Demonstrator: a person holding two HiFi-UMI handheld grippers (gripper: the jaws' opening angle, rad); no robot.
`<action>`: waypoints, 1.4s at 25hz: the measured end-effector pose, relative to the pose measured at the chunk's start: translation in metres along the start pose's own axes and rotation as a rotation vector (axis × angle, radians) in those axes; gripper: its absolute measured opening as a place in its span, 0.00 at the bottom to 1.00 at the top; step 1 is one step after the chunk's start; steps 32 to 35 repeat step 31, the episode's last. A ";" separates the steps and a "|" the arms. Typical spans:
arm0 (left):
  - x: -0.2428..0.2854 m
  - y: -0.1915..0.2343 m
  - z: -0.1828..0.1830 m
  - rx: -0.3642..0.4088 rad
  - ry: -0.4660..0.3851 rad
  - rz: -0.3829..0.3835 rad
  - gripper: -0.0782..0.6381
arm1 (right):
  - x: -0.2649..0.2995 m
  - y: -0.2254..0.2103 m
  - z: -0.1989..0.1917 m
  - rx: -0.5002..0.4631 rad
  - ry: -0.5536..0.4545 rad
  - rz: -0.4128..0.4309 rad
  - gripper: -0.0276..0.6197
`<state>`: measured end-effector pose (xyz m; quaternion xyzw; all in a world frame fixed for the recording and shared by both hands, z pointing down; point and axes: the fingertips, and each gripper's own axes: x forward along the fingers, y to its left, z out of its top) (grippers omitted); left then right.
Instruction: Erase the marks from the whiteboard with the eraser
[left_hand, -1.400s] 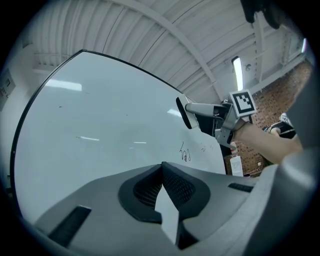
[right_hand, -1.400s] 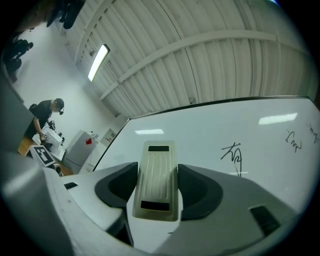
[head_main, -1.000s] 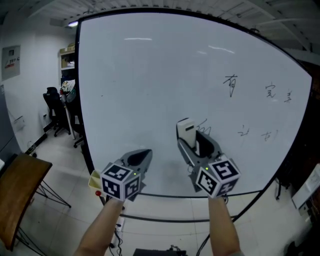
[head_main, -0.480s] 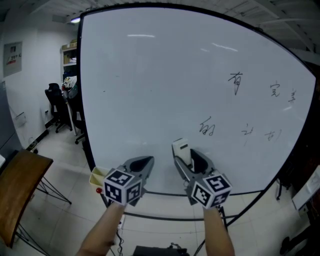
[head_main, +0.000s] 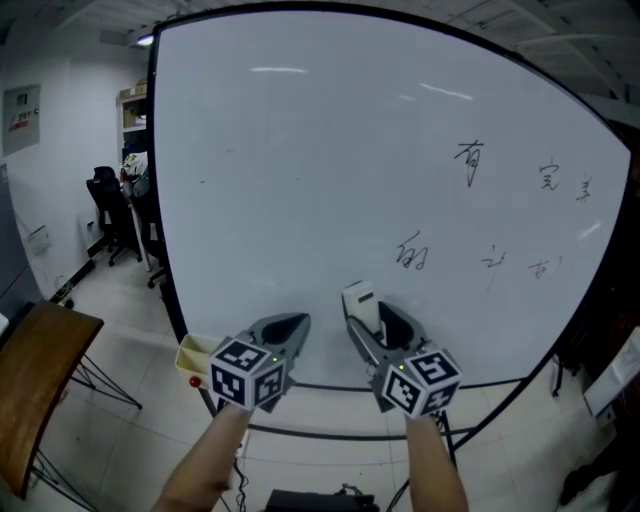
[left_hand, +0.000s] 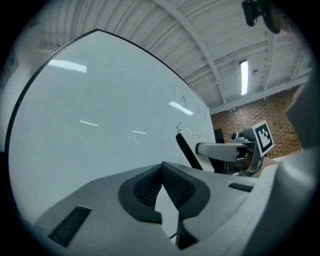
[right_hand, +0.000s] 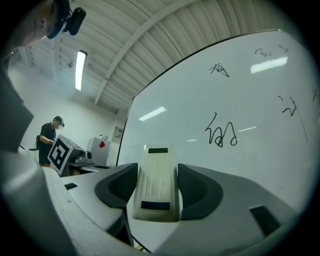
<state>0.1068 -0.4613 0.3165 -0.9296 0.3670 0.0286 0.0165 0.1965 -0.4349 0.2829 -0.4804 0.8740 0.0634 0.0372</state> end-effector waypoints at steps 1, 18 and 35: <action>0.001 0.000 0.000 0.000 0.001 -0.002 0.11 | 0.000 -0.001 -0.001 0.000 0.002 -0.003 0.44; 0.008 -0.005 0.001 0.007 0.002 -0.021 0.11 | -0.003 -0.007 -0.008 -0.001 0.016 -0.024 0.44; 0.009 -0.004 0.003 0.007 -0.007 -0.022 0.11 | -0.002 -0.008 -0.007 0.000 0.016 -0.035 0.44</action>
